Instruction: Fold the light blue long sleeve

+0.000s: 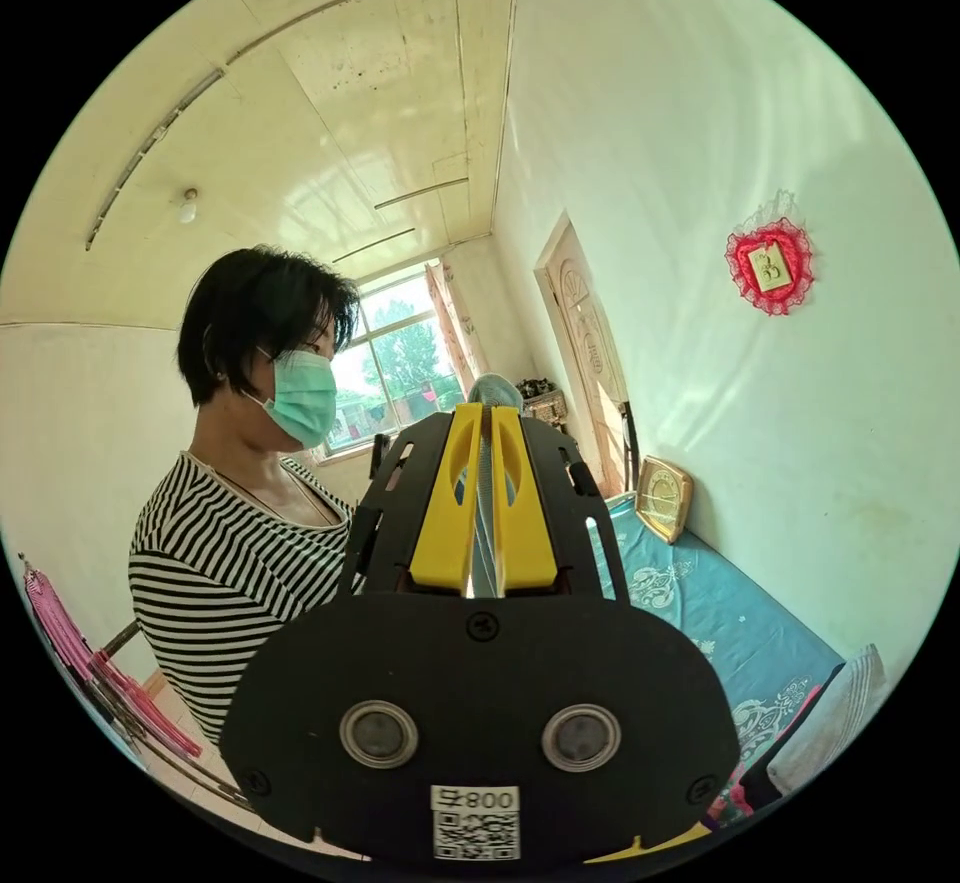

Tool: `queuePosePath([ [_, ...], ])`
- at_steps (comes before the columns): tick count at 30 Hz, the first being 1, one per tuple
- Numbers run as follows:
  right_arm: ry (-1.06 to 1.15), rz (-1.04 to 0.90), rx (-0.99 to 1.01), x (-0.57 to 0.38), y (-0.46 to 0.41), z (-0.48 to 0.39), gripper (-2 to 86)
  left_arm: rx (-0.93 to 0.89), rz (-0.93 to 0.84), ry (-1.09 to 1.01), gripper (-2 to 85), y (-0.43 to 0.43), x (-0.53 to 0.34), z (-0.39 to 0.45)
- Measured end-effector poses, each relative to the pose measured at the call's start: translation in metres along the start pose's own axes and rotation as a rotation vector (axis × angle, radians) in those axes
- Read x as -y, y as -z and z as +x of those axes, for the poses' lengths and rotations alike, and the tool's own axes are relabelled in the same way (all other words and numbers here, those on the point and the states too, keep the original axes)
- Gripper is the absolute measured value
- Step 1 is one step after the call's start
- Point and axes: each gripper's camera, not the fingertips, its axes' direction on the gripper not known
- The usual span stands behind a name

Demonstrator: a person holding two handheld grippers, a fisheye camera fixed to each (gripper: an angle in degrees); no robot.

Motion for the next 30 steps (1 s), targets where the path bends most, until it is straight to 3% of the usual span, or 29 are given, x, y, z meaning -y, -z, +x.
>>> queuePosePath([
  [7,0.038,0.061,0.064,-0.061,-0.021,0.005,0.9,0.085,0.039,-0.095,1.7,0.028,-0.034,0.038],
  [13,0.019,0.069,0.029,-0.104,-0.064,0.049,0.9,0.107,0.023,-0.164,1.9,-0.005,-0.066,0.039],
  [16,-0.084,0.016,-0.035,-0.128,-0.099,0.105,0.9,0.108,-0.030,-0.191,2.0,-0.061,-0.084,0.017],
  [22,-0.417,-0.125,-0.228,-0.194,-0.179,0.266,0.9,-0.008,-0.234,-0.113,3.1,-0.253,-0.146,-0.074],
  [27,-0.773,-0.183,-0.490,-0.287,-0.247,0.406,0.3,0.024,-0.561,0.069,6.7,-0.473,-0.264,-0.171],
  [30,-0.919,-0.209,-0.570,-0.350,-0.282,0.447,0.1,0.015,-0.683,0.199,7.2,-0.543,-0.352,-0.212],
])
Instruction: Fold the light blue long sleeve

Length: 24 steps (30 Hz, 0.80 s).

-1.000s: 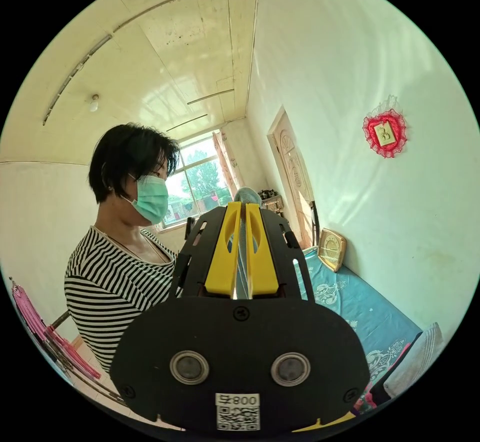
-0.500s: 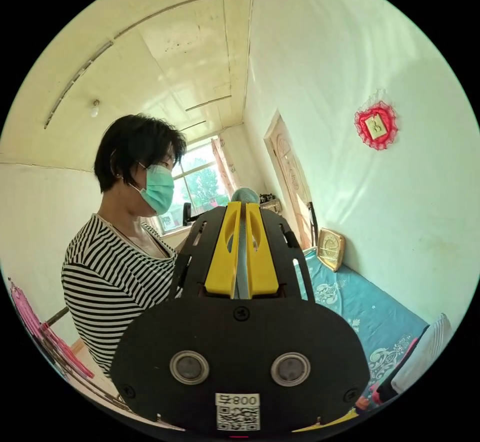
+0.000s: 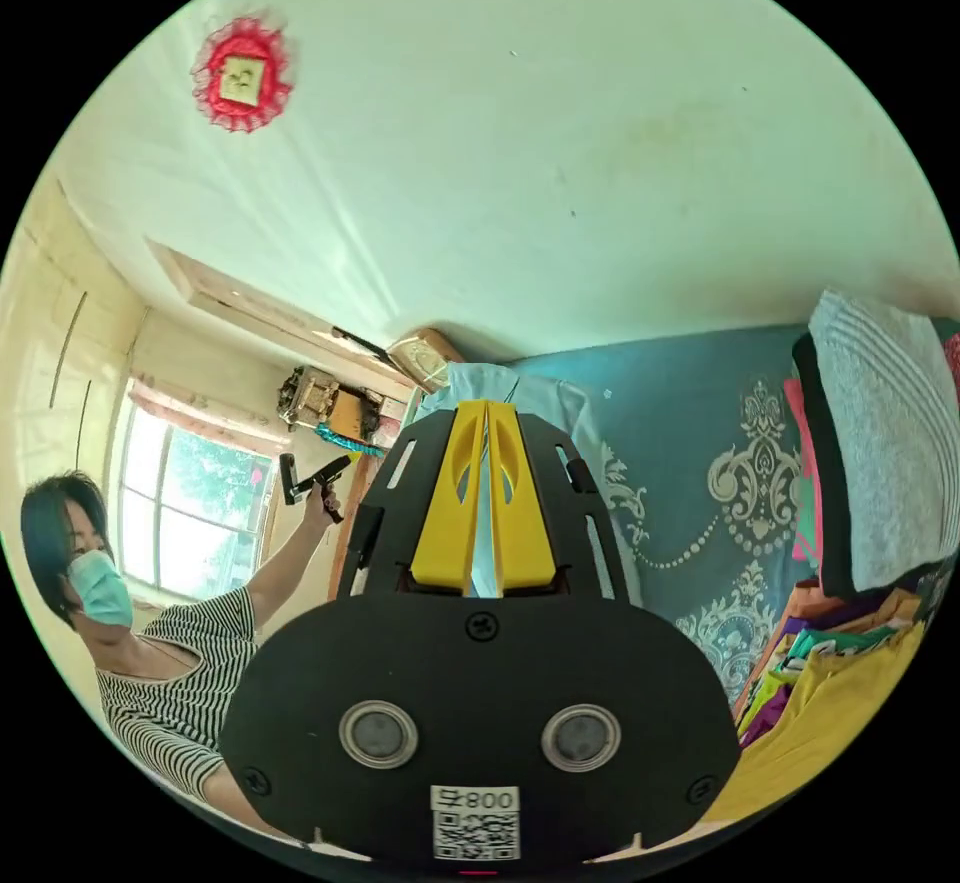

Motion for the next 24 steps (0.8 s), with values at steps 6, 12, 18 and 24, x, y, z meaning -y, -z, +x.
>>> queuePosePath([
  [6,-0.162,-0.223,-0.121,-0.071,-0.133,0.069,0.1,-0.098,-0.393,0.124,7.3,-0.195,-0.123,-0.072],
  [12,-0.422,-0.389,-0.173,-0.160,-0.243,0.137,0.4,-0.157,-0.709,0.348,8.1,-0.343,-0.280,-0.102],
  [18,-0.509,-0.550,-0.290,-0.204,-0.342,0.181,1.7,-0.166,-0.754,0.545,10.1,-0.448,-0.367,-0.121],
  [24,-0.454,-0.686,-0.421,-0.222,-0.435,0.226,7.1,-0.126,-0.804,0.532,10.4,-0.545,-0.429,-0.115],
])
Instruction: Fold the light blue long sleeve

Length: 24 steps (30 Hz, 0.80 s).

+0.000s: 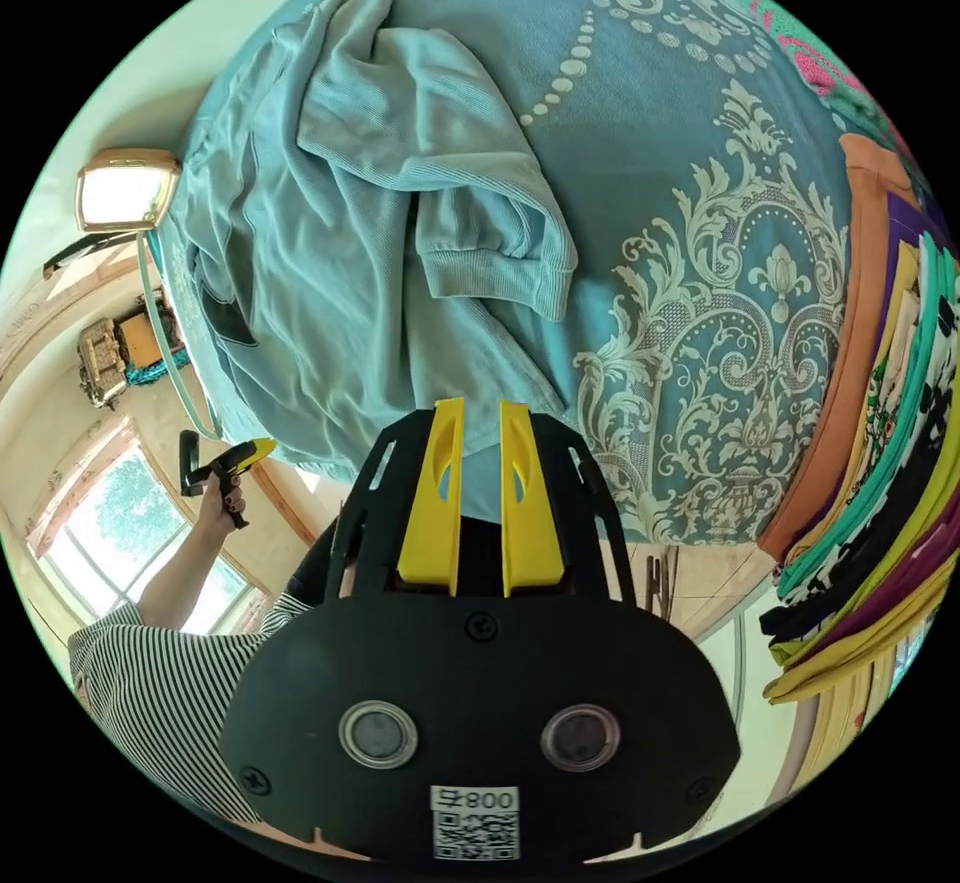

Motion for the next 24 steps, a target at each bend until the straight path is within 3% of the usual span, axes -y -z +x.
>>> queuePosePath([
  [10,0.119,-0.051,-0.187,0.053,-0.103,-0.021,3.2,0.023,0.000,0.008,5.8,-0.131,0.020,-0.029],
  [14,0.185,-0.112,-0.034,0.050,-0.123,-0.026,1.0,-0.026,0.000,-0.032,4.3,-0.167,0.005,-0.032],
  [18,0.247,-0.169,-0.079,0.025,-0.140,-0.028,0.6,-0.054,-0.016,-0.105,4.1,-0.197,-0.025,-0.032],
  [24,0.043,-0.090,0.075,0.025,-0.163,-0.002,1.3,-0.042,0.027,0.032,5.4,-0.248,-0.050,-0.074],
])
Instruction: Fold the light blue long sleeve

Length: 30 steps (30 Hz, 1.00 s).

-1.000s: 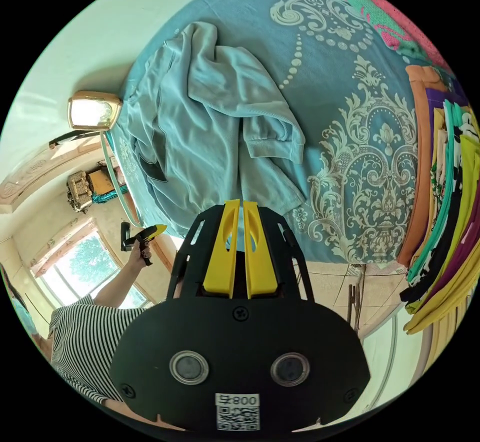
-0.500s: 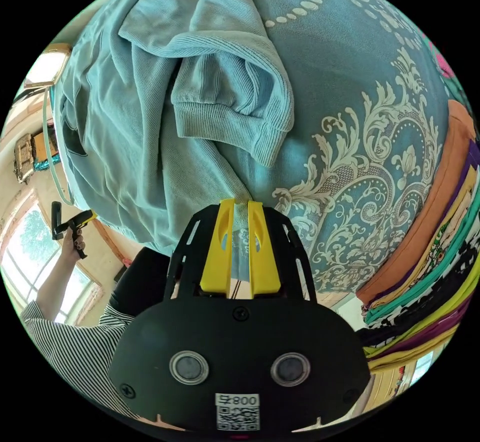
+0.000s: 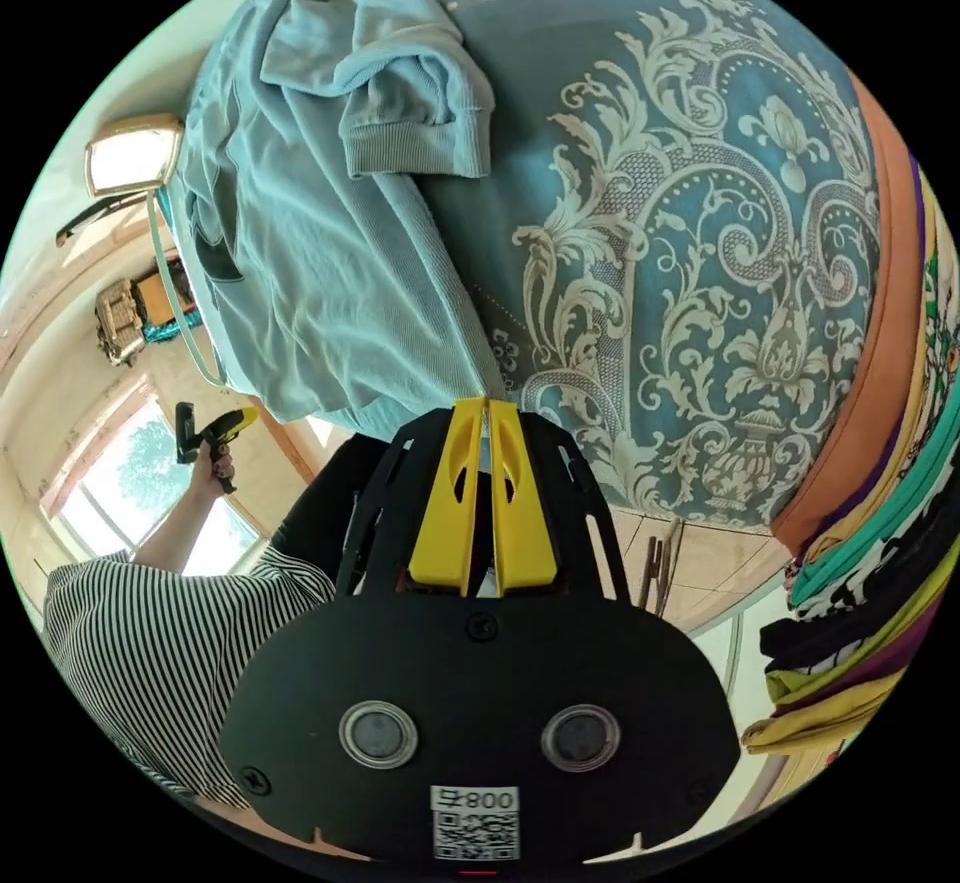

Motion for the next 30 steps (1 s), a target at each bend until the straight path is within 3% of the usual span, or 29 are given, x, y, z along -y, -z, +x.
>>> queuePosePath([
  [3,-0.004,0.083,-0.113,0.008,0.007,-0.011,3.4,0.059,0.092,0.025,7.1,-0.003,-0.002,-0.011],
  [9,0.010,0.271,-0.150,0.049,0.026,-0.043,9.4,0.051,0.210,0.064,9.9,-0.017,0.024,-0.030],
  [19,0.016,0.133,-0.336,0.107,-0.015,-0.085,4.9,0.205,0.131,0.099,3.1,-0.070,0.041,-0.027],
  [25,0.062,0.255,-0.630,0.086,0.068,-0.110,4.2,0.319,0.250,0.020,2.5,-0.001,0.015,-0.024],
  [30,-0.073,0.389,-0.672,0.073,0.152,-0.091,5.0,0.470,0.572,0.120,3.7,0.109,-0.015,-0.036],
])
